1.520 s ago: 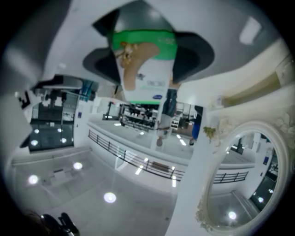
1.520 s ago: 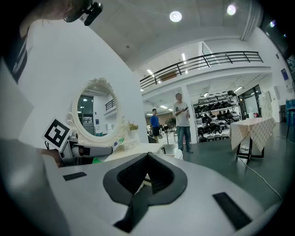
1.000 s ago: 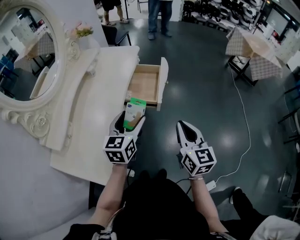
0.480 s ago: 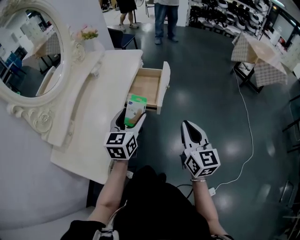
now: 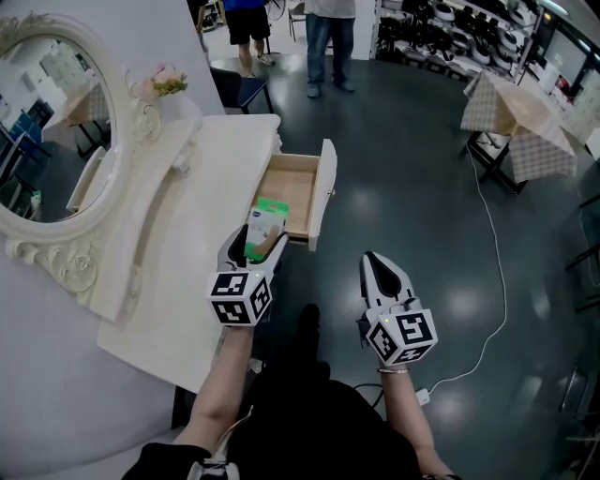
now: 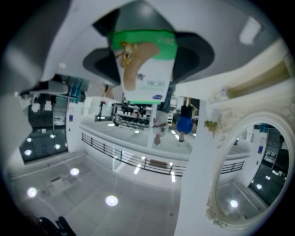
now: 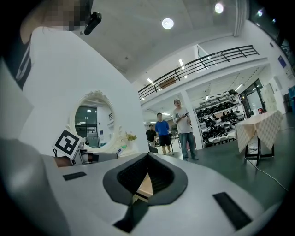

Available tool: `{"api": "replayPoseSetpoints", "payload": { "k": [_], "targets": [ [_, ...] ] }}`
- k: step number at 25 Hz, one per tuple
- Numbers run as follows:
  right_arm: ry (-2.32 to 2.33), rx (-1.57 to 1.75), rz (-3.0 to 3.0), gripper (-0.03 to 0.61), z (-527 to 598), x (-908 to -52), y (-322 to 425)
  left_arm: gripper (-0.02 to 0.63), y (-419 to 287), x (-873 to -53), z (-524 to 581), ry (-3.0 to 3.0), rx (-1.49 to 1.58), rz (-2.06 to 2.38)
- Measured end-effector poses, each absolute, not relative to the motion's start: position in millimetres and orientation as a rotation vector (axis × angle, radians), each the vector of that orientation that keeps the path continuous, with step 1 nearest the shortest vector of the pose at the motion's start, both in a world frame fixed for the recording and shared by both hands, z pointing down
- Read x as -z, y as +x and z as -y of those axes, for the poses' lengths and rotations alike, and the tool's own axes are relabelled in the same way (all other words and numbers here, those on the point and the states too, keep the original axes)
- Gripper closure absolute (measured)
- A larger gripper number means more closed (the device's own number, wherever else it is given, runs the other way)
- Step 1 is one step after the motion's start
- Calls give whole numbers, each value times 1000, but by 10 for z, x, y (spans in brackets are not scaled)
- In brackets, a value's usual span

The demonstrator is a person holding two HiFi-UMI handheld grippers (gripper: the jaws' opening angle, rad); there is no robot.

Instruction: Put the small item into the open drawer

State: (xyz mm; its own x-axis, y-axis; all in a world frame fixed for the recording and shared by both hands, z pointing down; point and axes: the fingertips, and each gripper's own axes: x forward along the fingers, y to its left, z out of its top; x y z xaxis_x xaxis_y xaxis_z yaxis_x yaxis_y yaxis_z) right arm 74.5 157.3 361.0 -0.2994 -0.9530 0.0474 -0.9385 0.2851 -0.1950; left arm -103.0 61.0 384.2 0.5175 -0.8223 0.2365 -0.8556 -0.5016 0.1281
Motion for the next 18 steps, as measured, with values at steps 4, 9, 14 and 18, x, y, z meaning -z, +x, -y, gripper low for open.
{"api": "replayPoseSetpoints", "payload": {
  "k": [4,9,14,18],
  "targets": [
    [-1817,278,-2460,581,-1243,-3606,814,250,-963,-3881,-241,2524,-210,1429],
    [-1839,286,-2461,581,-741,-3615,923,250,-878,-3914,261,2509,-201,1422],
    [-1854,289,-2452,581,-270,-3578,973,250,-816,-3927,735,2505,-197,1408],
    [-1862,276,-2446,581,52,-3526,975,250,-778,-3934,1050,2505,-190,1390]
  ]
}}
